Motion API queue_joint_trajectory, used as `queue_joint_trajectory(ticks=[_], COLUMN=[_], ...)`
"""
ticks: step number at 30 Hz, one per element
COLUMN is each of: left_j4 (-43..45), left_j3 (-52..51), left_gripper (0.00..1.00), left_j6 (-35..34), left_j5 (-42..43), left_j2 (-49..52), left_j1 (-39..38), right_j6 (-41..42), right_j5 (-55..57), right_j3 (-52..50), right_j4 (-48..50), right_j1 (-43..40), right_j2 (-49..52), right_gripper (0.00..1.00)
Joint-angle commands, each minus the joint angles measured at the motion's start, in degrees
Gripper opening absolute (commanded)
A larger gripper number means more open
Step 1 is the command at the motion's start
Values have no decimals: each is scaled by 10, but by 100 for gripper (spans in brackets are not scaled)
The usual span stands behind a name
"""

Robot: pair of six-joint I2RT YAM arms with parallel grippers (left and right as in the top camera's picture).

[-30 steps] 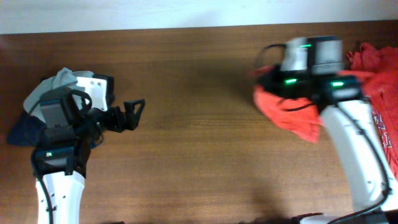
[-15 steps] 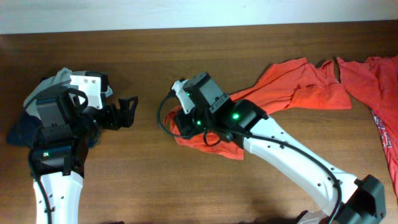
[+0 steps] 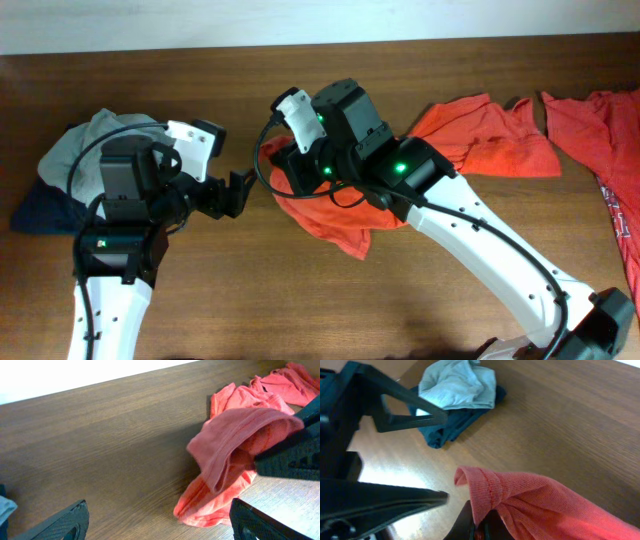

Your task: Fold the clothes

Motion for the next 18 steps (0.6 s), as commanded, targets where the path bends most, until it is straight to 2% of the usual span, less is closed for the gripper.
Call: queue_joint_trajectory(ticks=[1, 7, 9, 13, 16, 18], left_j4=[12, 41, 50, 54, 54, 54], left_j3=[14, 14, 14, 14, 14, 14], left_gripper=[90, 89, 79, 67, 66, 70], left_j6=[32, 32, 32, 32, 32, 32], left_j5=[-12, 6, 10, 35, 60, 86], left_j2=[5, 5, 5, 6, 10, 14], left_j1=[-3, -3, -5, -5, -5, -7], right_j6=[-13, -13, -13, -13, -13, -13], right_j5=[-39, -39, -39, -39, -39, -39], right_j3=[13, 13, 13, 13, 13, 13], right_j4=[2, 2, 2, 3, 3, 3], right_j1=[0, 0, 0, 0, 0, 0], right_j2=[-9, -10, -11, -14, -17, -19], right_gripper=[4, 4, 4, 4, 4, 4])
